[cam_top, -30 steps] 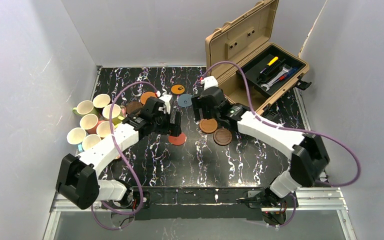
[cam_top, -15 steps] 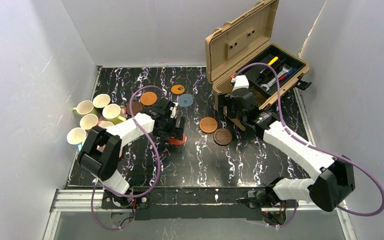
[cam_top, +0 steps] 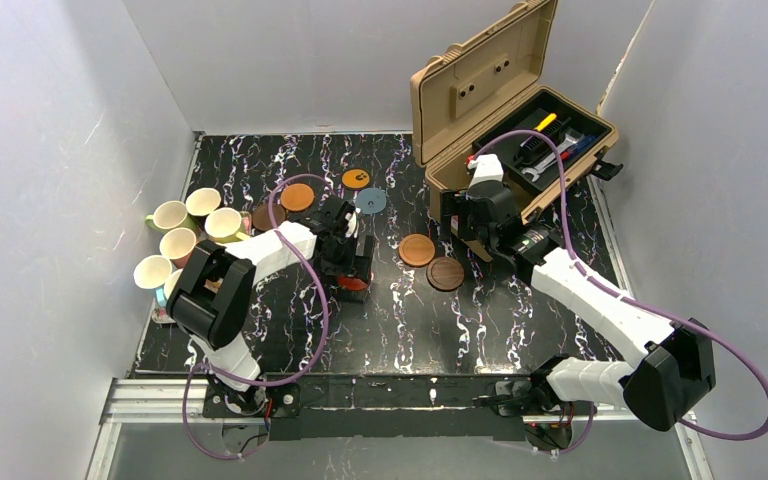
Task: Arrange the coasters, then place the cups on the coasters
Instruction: Move the coaster to the center of the board.
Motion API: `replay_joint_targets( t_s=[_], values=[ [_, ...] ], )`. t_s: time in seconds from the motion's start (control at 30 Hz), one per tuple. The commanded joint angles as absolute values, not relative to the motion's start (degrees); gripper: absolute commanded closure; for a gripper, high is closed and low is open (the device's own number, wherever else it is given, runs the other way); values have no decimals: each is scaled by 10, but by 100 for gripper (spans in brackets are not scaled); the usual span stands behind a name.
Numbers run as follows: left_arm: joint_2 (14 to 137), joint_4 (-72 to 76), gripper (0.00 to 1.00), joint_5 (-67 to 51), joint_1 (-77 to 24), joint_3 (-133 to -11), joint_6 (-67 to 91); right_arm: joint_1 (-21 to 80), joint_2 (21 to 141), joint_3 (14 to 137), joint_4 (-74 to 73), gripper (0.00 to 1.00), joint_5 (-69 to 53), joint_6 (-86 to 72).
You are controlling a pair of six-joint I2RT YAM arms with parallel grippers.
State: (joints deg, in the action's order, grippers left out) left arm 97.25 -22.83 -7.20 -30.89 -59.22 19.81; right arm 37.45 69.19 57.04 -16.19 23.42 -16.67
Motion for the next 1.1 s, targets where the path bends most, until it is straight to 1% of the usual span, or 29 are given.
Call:
replay_joint_targets(
  t_s=[0.0, 0.2, 0.47, 1.07],
  values=[
    [981, -234, 10, -122, -317, -602, 216, 371, 676, 567, -138, 8, 242, -175],
    [993, -216, 11, -154, -333, -602, 236, 370, 678, 565, -134, 9, 245, -177],
    [1017, -204, 12, -165, -355, -619, 249, 371, 679, 561, -134, 9, 246, -181],
    [1027, -188, 12, -194, -372, -631, 258, 370, 686, 554, -132, 10, 248, -189]
  ],
)
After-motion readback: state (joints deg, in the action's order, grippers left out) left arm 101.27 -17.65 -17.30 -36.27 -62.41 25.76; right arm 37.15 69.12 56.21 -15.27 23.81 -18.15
